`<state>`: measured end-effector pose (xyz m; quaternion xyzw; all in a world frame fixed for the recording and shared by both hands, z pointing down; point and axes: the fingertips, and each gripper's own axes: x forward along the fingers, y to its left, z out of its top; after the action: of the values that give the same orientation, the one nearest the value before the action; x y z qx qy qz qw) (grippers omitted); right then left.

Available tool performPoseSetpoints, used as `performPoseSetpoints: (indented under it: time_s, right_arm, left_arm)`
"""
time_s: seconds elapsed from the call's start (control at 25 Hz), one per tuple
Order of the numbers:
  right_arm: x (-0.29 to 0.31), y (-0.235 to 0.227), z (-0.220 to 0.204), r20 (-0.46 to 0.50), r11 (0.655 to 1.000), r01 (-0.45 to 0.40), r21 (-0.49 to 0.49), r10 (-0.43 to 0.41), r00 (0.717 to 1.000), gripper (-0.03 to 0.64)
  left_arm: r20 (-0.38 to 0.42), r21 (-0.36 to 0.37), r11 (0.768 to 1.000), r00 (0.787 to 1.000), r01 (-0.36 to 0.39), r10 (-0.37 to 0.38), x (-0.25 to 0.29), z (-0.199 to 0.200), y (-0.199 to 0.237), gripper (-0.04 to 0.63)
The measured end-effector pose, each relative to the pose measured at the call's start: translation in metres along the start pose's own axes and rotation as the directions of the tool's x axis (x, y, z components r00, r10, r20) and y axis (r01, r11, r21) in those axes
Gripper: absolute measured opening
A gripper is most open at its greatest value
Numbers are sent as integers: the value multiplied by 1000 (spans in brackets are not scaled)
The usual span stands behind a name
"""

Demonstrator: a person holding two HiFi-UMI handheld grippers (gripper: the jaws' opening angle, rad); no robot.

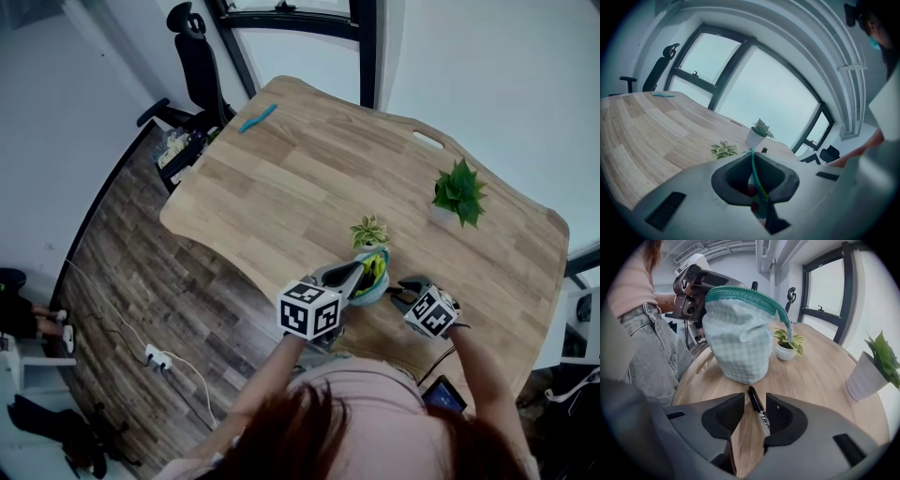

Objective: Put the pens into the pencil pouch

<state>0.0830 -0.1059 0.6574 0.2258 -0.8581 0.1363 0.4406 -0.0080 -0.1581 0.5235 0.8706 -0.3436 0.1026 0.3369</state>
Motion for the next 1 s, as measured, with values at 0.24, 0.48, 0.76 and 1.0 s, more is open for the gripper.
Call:
performPoseSetpoints:
  time_s: [0.24,0.48,0.76,1.0]
  right_arm:
    - [9,2,-11,-83,998,-30,-58,25,996,118]
    - [10,8,-13,-106,998,-39,-43,34,994,77]
    - [10,8,-13,-116,999,-2,37,7,993,52]
    - [0,-2,-5,-38,983,60,172,-55,998,52]
  left_arm:
    - [-6,-1,1000,1000,10,-10,2,1,1,14]
    - [4,0,1000,1000,3,-3,1,3,4,14]
    - [10,-5,1000,1000,-1,1,1,4,6,14]
    - [12,-3,1000,1000,3,-3,1,4,5,14]
